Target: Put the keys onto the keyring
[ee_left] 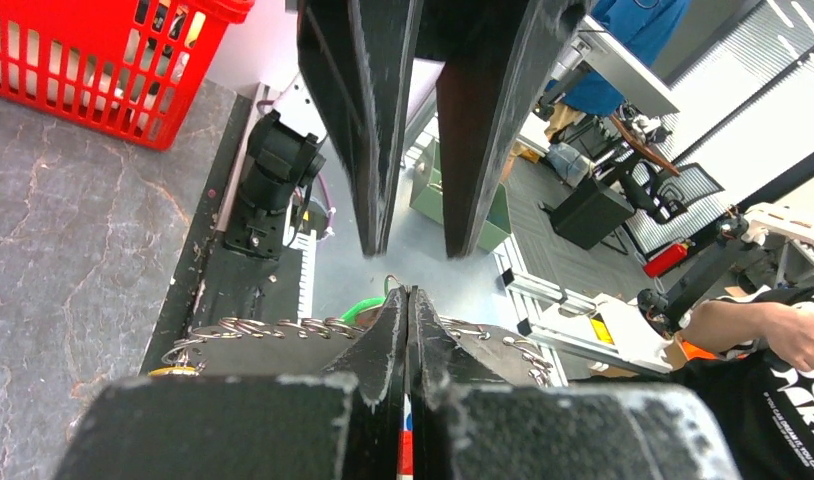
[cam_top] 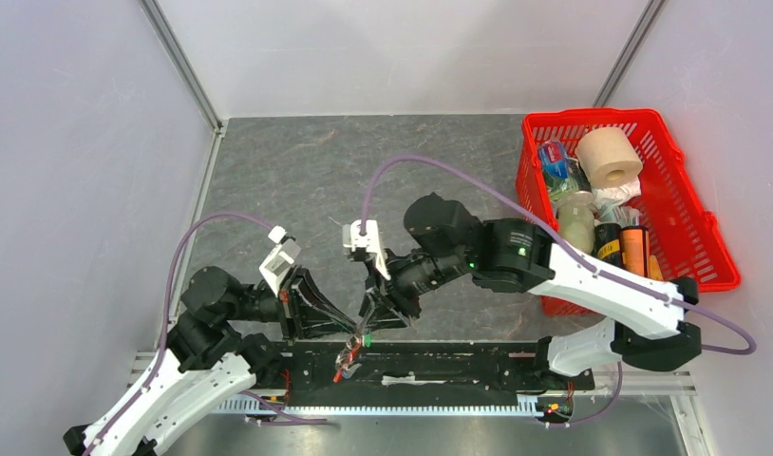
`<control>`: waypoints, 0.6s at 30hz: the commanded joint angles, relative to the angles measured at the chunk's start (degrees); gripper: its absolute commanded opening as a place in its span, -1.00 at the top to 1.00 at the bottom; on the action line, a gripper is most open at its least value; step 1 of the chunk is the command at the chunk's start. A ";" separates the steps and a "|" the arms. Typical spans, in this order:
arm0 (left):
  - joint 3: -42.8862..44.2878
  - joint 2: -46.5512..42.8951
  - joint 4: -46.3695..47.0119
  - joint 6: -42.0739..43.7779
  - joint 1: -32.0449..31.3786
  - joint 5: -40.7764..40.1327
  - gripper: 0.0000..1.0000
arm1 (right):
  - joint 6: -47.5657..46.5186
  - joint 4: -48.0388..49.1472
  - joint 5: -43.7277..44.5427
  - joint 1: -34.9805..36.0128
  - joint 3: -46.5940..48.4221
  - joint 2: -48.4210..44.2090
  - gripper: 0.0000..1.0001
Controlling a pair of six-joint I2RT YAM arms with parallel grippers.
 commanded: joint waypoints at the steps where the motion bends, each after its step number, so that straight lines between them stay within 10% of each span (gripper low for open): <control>1: -0.26 -1.51 5.45 0.33 0.02 -1.39 0.96 | 2.94 7.01 3.04 0.31 -1.10 -5.61 0.17; 18: -3.45 -4.15 19.95 -6.20 -0.03 -2.84 0.96 | 3.94 10.15 1.42 0.35 -4.27 -5.39 0.20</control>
